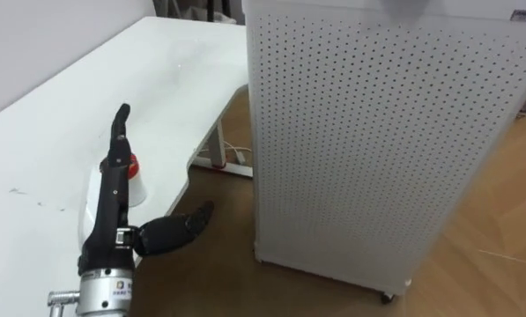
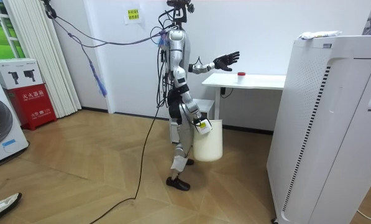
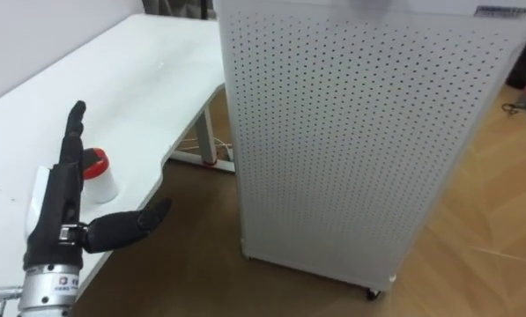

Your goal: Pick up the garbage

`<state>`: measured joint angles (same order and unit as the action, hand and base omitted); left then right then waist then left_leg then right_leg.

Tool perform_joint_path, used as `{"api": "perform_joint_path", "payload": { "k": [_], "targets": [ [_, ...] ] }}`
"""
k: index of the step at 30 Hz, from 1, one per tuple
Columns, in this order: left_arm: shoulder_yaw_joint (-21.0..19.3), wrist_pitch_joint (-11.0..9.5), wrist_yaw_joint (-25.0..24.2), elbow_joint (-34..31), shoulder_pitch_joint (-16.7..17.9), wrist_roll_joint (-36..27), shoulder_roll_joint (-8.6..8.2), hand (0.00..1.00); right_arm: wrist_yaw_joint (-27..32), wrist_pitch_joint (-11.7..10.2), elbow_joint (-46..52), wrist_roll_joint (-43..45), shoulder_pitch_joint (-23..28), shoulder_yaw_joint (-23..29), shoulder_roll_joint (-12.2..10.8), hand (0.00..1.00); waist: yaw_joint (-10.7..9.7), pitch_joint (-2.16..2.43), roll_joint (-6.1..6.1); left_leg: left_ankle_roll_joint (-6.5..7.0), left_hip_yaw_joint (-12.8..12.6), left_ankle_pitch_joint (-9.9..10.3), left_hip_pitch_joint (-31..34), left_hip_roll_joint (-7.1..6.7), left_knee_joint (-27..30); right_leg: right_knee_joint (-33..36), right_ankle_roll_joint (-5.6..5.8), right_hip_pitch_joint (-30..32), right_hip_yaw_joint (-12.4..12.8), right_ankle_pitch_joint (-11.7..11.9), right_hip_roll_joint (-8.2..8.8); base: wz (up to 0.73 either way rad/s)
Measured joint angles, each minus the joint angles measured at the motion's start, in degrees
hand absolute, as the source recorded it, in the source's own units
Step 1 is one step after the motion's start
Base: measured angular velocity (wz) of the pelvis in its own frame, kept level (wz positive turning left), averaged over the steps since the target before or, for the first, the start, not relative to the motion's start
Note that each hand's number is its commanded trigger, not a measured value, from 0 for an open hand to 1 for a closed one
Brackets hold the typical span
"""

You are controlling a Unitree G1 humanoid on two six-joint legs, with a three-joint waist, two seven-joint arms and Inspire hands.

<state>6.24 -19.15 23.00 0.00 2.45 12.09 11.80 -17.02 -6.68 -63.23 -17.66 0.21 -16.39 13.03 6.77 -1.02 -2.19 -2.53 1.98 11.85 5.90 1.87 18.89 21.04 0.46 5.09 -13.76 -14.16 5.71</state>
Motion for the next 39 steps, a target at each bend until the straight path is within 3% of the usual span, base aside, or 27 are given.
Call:
{"api": "perform_joint_path", "payload": {
  "k": [5, 11, 19, 31, 39],
  "targets": [
    [0.0, -1.38, 0.47, -0.8, 0.0, 0.43, 0.16, 0.0, -0.29, -0.89, 0.0, 0.02, -0.09, -0.36, -0.04, 1.0, 0.32, 0.06, -0.74, 0.0, 1.47, 0.0, 0.01, -0.36, -0.36, -0.74, 0.12, -1.04, -1.45, 0.07, 0.15, 0.14],
    [0.05, -1.52, 0.74, -0.8, 0.27, 0.41, 0.22, 0.0, -0.72, -1.01, -0.5, 0.44, -0.27, -0.34, 0.14, 1.0, 0.7, 0.1, -0.53, 0.0, 1.88, 0.0, -0.14, -0.38, -0.47, -2.02, 0.3, -2.23, -2.58, 0.18, 0.09, 0.09],
    [-0.82, -1.55, 2.49, -0.66, 4.1, 0.28, 0.43, 0.0, -1.04, -0.88, -1.17, 0.48, -0.08, -0.28, 0.16, 1.0, 0.71, 0.11, -0.22, 0.01, 2.03, 0.0, -0.76, -0.46, -1.43, -2.53, 0.46, -2.63, -2.88, 0.37, 0.19, 0.02],
    [-1.73, -1.54, 3.81, -0.65, 4.66, -0.39, 0.41, 0.0, -2.63, -0.82, -1.65, 0.45, 0.51, -0.27, 0.14, 1.0, 0.68, 0.18, -0.27, 0.01, 2.91, -0.01, -0.96, -0.52, -1.5, -3.47, 0.62, -3.87, -3.52, 0.49, -0.04, 0.03],
    [-1.6, -1.48, 5.25, 4.16, 4.61, -8.38, 0.32, 0.0, -3.1, -0.72, -0.88, 0.36, 1.4, -0.36, -0.1, 1.0, -0.27, 0.38, -0.8, 0.01, 2.67, 0.0, -3.24, -0.51, -2.5, -4.1, 0.65, -5.34, -3.47, 0.5, -0.01, -0.01]
  ]
}}
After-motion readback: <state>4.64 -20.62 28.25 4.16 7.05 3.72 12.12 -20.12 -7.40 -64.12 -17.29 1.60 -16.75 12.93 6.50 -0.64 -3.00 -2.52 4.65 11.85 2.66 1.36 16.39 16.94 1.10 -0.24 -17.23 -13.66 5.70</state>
